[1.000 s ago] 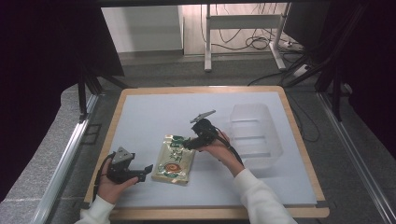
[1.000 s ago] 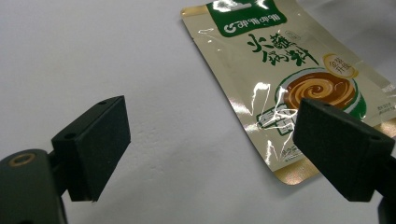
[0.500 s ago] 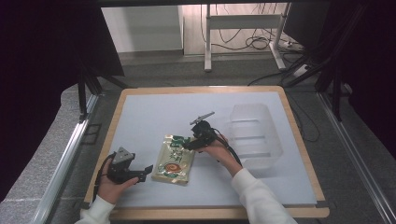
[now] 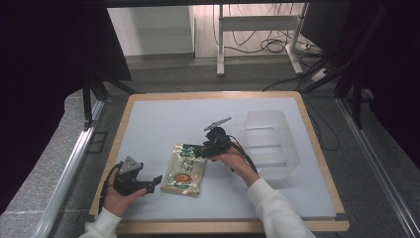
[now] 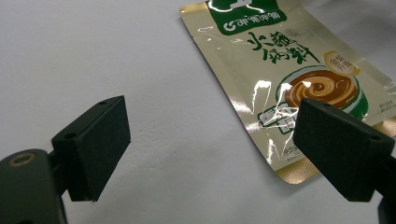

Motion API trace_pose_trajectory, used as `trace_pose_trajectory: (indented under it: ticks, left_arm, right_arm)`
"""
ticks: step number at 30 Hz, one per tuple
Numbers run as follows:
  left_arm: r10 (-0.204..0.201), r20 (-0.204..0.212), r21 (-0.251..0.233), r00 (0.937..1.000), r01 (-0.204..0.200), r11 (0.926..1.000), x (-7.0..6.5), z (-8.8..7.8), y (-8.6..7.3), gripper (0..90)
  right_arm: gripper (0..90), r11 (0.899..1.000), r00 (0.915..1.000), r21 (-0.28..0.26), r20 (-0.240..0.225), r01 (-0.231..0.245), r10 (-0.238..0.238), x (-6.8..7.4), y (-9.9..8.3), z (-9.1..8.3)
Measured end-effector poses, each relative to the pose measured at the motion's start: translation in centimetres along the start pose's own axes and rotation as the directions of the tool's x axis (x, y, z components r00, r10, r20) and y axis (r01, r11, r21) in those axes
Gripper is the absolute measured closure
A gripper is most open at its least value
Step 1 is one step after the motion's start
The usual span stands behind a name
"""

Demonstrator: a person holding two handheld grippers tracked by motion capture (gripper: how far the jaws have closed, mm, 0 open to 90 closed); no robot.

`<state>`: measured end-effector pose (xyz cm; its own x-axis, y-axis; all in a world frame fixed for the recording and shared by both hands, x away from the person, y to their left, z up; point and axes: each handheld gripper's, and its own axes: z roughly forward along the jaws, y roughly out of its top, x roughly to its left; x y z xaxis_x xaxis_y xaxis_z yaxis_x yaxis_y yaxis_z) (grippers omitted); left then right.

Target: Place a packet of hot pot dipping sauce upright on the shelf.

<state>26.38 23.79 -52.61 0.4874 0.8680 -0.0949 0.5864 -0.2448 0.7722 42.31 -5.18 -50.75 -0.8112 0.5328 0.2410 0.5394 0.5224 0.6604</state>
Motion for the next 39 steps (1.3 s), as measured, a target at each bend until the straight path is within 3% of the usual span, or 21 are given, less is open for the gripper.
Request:
trace_pose_trajectory:
  ticks: [2,4,9,16,17,18,21,28,39]
  left_arm:
    - [0.0,0.0,0.0,1.0,0.0,1.0,0.0,0.0,0.0,10.8]
    - [0.0,0.0,0.0,1.0,0.0,1.0,0.0,0.0,0.0,10.9]
    - [0.0,0.0,-0.001,1.0,0.0,1.0,0.0,0.0,0.0,10.8]
    - [-0.001,0.0,-0.001,1.0,0.001,1.0,0.1,0.0,0.0,10.8]
    - [0.001,0.0,-0.001,1.0,-0.001,1.0,0.0,0.0,0.0,10.8]
    - [0.001,0.001,-0.001,1.0,-0.001,1.0,0.0,0.0,0.0,10.8]
    - [0.001,0.0,-0.001,1.0,-0.001,1.0,0.0,-0.1,0.0,10.8]
    - [0.002,0.0,-0.001,1.0,-0.002,1.0,0.1,-0.1,0.0,10.8]
    - [-0.001,-0.004,-0.003,1.0,0.001,1.0,0.2,-0.1,0.0,10.8]
  right_arm:
    - [39.1,1.0,0.9999,0.0,-0.011,0.0,0.0,0.0,0.0,-0.1]
    - [41.0,1.0,0.9983,0.026,-0.058,0.004,-0.002,0.2,0.1,-0.3]
    - [42.5,0.998,0.9981,0.066,-0.062,0.009,-0.005,0.1,-0.2,0.5]
    - [52.4,0.998,0.9992,0.048,-0.017,0.038,-0.038,0.4,-0.5,1.2]
    - [59.6,0.997,0.9985,0.047,0.01,0.053,-0.054,0.6,-0.6,1.2]
    - [59.6,0.997,0.9985,0.047,0.01,0.053,-0.054,0.6,-0.6,1.2]
    - [70.5,0.996,0.9957,0.042,0.051,0.075,-0.077,0.8,-0.6,1.3]
    - [87.8,0.995,0.9955,0.048,0.035,0.087,-0.088,0.7,-0.6,1.0]
    - [89.3,0.989,0.9891,0.041,0.031,0.142,-0.144,1.6,0.0,-0.2]
